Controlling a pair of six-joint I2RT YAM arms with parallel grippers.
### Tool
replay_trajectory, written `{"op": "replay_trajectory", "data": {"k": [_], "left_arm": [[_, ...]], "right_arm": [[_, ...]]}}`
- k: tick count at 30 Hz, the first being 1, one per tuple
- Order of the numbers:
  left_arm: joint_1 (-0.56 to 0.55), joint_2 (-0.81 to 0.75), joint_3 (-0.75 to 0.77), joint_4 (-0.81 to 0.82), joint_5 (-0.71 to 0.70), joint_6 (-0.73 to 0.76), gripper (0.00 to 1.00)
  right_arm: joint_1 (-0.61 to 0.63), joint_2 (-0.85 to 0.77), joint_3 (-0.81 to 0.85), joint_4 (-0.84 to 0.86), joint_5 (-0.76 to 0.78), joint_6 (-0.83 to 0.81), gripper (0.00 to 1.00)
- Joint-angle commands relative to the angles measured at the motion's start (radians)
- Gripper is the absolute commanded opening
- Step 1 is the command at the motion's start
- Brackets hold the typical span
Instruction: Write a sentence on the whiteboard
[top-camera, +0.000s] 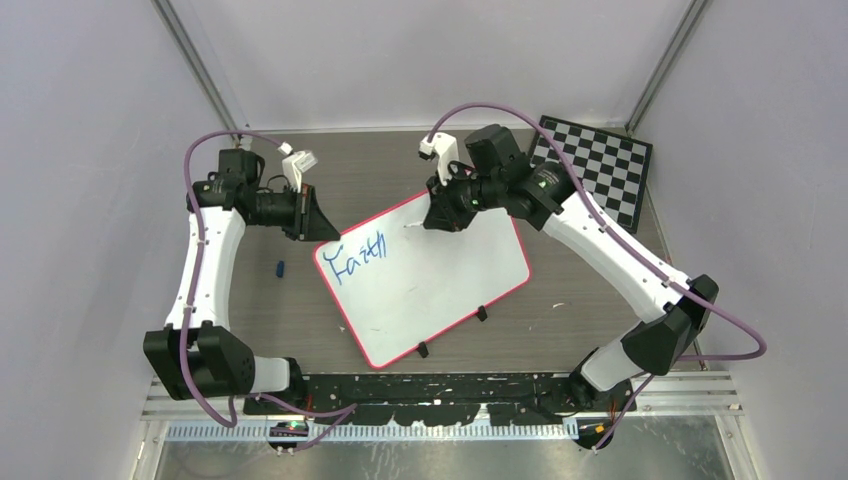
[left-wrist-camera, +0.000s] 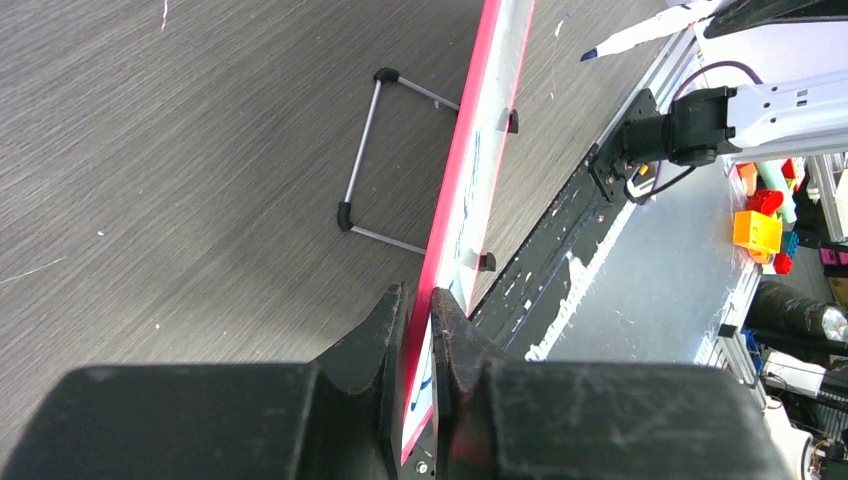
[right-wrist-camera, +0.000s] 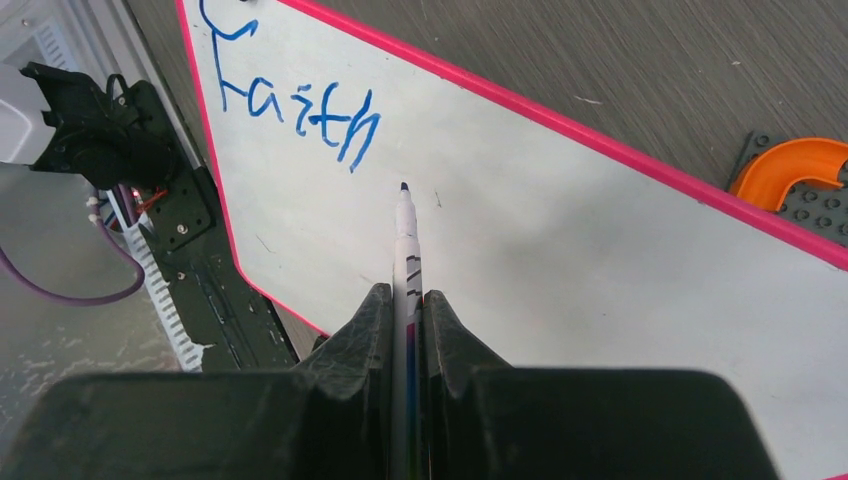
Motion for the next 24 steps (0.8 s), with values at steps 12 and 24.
{"op": "replay_trajectory", "data": {"k": [12,24], "left_arm": [[-0.047,0.032,-0.002,-0.074,-0.019,0.031,0.0],[-0.052,0.031,-0.004,-0.073,-0.02,0.033,0.0]], "right_arm": [[0.08,0.039,-0.024,0.123,0.128,0.017,0.0],[0.083,0.07,-0.008,0.138,0.21,0.019,0.0]]}}
